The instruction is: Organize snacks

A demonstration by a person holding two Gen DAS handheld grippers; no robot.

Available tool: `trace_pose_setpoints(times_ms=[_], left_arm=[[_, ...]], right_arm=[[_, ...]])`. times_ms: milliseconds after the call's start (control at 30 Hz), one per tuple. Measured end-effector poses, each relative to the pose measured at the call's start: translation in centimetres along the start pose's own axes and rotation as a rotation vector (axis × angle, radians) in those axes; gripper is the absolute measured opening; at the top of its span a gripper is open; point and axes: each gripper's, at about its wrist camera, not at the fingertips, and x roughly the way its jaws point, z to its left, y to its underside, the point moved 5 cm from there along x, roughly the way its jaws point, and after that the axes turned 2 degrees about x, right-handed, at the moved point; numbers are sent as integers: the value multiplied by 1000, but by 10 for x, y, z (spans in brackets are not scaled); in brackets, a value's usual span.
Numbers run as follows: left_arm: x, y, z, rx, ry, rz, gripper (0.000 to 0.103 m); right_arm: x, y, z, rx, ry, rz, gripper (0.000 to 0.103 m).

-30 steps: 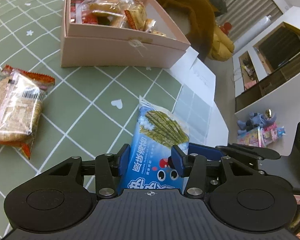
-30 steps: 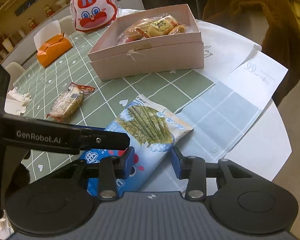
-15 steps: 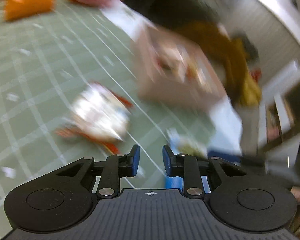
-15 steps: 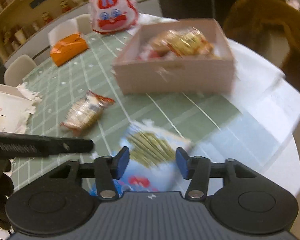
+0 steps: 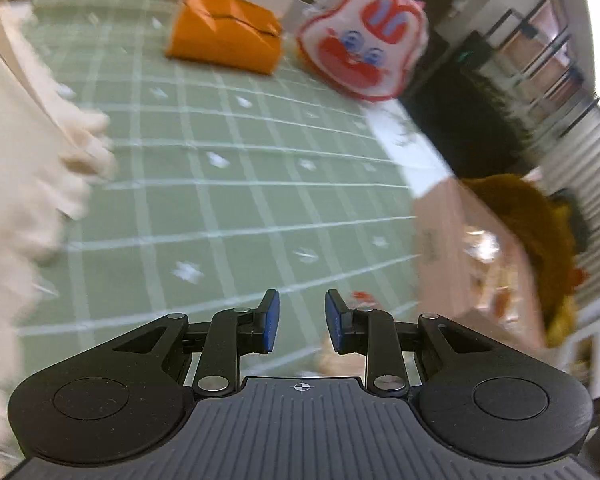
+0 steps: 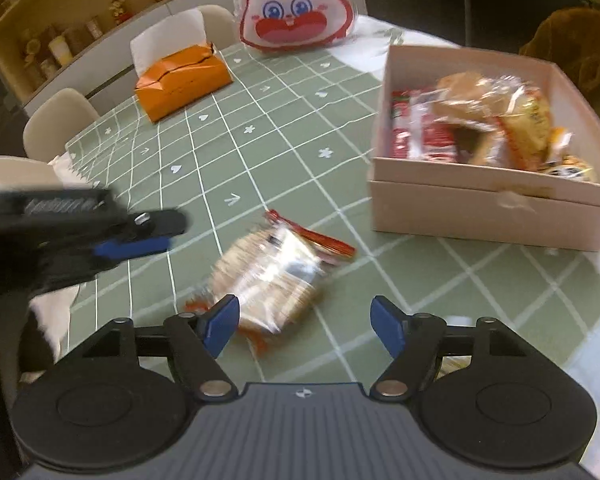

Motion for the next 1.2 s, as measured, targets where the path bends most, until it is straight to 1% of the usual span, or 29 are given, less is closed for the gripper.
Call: trace_pose_setpoints(times_ms=[33, 100, 133, 167, 200, 267, 300, 333, 367, 400, 467, 500, 533, 567, 600, 633, 667, 733, 833, 1000, 1100, 1200], left_arm=[[-2, 0, 3, 18, -26, 4, 29], [-5, 2, 7, 38, -53, 4, 29], [-7, 3, 8, 47, -64, 3, 29], [-8, 5, 9, 56, -74, 2, 29], [-8, 6, 11, 66, -80, 2, 29], [-9, 6, 11, 80, -83, 5, 29], [-10, 6, 11, 81, -81, 6, 29], [-10, 5, 10, 83, -79, 5, 29], [-11, 5, 9, 86, -78, 3, 29], [-14, 5, 7, 92, -77, 1, 29], [-17, 5, 3, 108, -72, -1, 29], [-18, 6, -1, 120, -69, -2, 29], [-19, 6, -7, 136, -66, -3, 29], [-20, 6, -12, 150, -62, -5, 29], [-21, 7, -18, 162, -55, -5, 29], [-22, 8, -25, 174, -45, -3, 29], [-22, 10, -32, 187, -32, 1, 29], [-22, 16, -45, 213, -9, 9, 29], [-17, 27, -64, 249, 24, 33, 29], [-6, 60, -93, 298, 106, 129, 29], [0, 85, -106, 329, 150, 194, 29], [1, 108, -116, 364, 183, 246, 29]], right_arm=[[7, -4, 4, 15, 1, 10, 73], [23, -10, 14, 30, 9, 33, 73], [30, -12, 18, 30, 21, 47, 75], [38, -15, 25, 12, 42, 52, 82], [42, -17, 32, -22, 66, 45, 85], [51, -19, 43, -89, 106, 48, 86], [53, -18, 47, -118, 111, 45, 86], [54, -18, 49, -143, 110, 45, 86], [54, -16, 51, -170, 115, 50, 83], [52, -16, 50, -185, 114, 46, 76], [43, -17, 46, -199, 97, 38, 72], [36, -18, 42, -201, 89, 24, 68], [29, -19, 39, -204, 83, 6, 67], [17, -20, 33, -209, 77, -20, 55], [3, -20, 24, -212, 76, -50, 36], [-9, -20, 16, -207, 68, -54, 20], [-17, -20, 6, -188, 69, -52, 19], [-41, -18, -25, -117, 72, -73, 19], [-67, -6, -69, -51, 137, -104, 19], [-93, 21, -133, 70, 201, -113, 19], [-97, 41, -152, 96, 231, -102, 20], [-98, 57, -158, 113, 215, -102, 23]])
